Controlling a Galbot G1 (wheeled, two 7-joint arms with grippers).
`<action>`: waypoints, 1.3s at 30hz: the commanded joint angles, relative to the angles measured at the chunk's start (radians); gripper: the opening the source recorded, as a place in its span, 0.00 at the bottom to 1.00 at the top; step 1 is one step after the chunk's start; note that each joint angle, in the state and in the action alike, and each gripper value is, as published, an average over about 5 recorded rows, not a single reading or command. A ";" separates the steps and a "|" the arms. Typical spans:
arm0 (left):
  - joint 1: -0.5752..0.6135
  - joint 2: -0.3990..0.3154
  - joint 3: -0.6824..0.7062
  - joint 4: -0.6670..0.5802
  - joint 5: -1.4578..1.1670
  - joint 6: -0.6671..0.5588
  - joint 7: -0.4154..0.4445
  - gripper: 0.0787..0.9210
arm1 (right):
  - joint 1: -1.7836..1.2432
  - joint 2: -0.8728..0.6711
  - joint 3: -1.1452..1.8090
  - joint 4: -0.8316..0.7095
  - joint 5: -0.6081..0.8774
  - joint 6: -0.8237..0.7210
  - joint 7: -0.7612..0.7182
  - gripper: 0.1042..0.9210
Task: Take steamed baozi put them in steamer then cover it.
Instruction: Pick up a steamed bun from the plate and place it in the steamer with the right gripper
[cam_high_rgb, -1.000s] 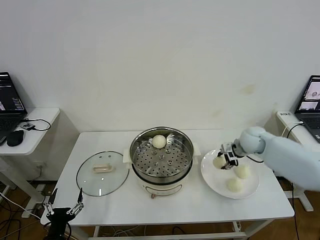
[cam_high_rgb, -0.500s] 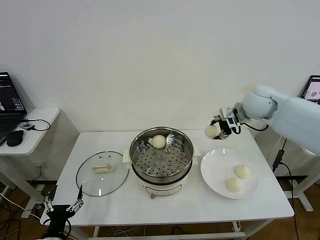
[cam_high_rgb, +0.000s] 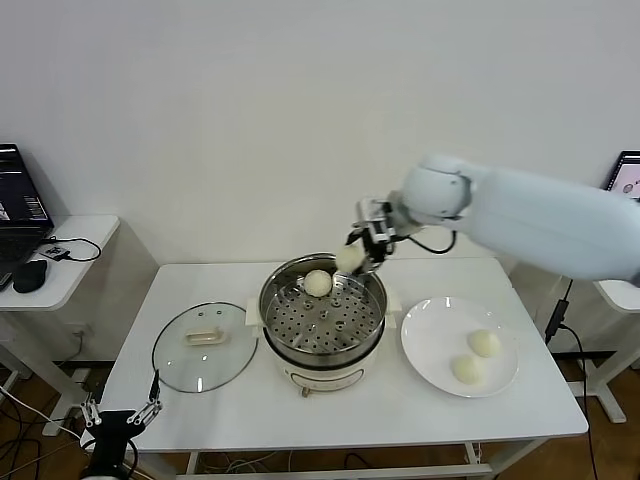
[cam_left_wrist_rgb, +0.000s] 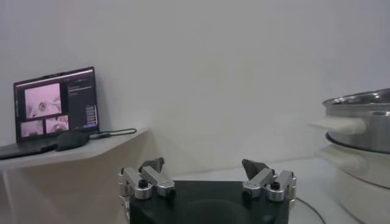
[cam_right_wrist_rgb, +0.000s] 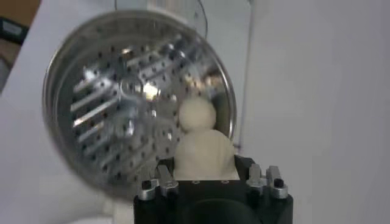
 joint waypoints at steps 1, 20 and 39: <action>0.003 -0.003 -0.012 0.004 -0.002 -0.002 0.000 0.88 | -0.125 0.188 -0.011 -0.100 0.031 -0.059 0.043 0.64; -0.002 -0.002 -0.020 0.011 -0.004 -0.005 0.000 0.88 | -0.222 0.275 0.023 -0.216 -0.010 -0.070 0.074 0.64; -0.004 -0.006 -0.013 0.001 -0.002 -0.003 0.000 0.88 | -0.040 0.080 0.034 -0.045 -0.031 -0.011 -0.099 0.88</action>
